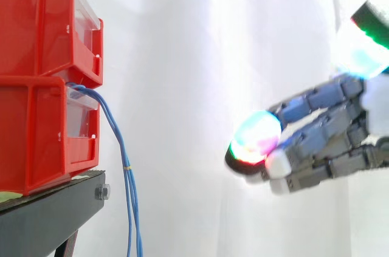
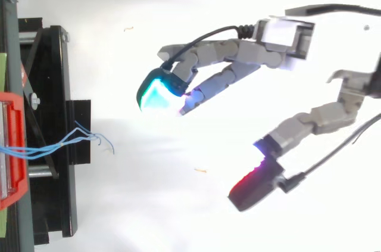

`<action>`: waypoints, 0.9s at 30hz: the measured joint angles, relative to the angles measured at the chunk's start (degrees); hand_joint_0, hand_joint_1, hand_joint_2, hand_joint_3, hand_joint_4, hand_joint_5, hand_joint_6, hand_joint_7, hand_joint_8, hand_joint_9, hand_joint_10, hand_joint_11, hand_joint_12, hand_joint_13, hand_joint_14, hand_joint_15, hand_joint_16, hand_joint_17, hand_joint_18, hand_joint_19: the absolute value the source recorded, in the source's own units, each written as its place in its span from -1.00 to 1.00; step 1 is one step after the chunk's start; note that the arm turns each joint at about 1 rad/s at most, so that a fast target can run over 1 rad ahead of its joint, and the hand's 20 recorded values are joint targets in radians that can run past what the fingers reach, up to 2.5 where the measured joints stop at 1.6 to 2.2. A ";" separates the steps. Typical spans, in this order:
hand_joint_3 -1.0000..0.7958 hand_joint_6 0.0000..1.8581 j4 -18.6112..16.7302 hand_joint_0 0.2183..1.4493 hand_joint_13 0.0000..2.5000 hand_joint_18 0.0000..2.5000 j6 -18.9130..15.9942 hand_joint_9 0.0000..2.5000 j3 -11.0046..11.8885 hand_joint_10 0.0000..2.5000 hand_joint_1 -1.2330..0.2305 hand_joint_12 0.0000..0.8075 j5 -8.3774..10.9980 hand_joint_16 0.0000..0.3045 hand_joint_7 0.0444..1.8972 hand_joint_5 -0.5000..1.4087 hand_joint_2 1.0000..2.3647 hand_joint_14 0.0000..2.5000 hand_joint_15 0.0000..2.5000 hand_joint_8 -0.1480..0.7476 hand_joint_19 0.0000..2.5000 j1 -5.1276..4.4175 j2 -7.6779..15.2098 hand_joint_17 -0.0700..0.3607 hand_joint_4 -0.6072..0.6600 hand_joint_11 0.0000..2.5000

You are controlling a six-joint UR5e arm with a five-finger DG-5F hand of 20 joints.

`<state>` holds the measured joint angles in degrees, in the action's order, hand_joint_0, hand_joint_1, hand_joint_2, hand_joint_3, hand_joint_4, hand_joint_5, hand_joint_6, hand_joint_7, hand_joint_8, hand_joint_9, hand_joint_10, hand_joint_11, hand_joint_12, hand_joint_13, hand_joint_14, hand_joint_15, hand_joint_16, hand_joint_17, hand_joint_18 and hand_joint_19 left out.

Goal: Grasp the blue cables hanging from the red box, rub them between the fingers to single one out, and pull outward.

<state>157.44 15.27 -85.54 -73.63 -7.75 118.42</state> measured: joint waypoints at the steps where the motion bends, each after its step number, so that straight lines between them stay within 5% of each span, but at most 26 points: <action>1: -0.44 -0.46 -0.64 -0.58 -0.90 -1.00 -0.04 -0.59 0.42 -1.00 -0.30 -0.03 0.29 -0.64 -0.22 -0.59 -1.00 -1.00 -0.95 -0.08 -0.87 -0.07 1.01 -0.10 0.55 -1.00; 17: -0.36 -0.46 -1.67 -0.50 -0.94 -1.00 0.14 -0.60 6.69 -1.00 -0.32 -0.06 0.86 -0.65 -0.13 -0.58 -1.00 -1.00 -0.95 -0.08 -0.86 -0.17 7.36 -0.12 0.54 -0.96; 27: -0.43 -0.46 6.19 -0.54 -0.93 -1.00 -1.65 -0.60 20.18 -1.00 -0.33 -0.04 -3.33 -0.65 -0.12 -0.58 -1.00 -1.00 -0.94 -0.07 -0.84 -0.16 16.82 -0.11 0.56 -0.94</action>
<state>163.63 13.62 -65.36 -76.96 -7.91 135.24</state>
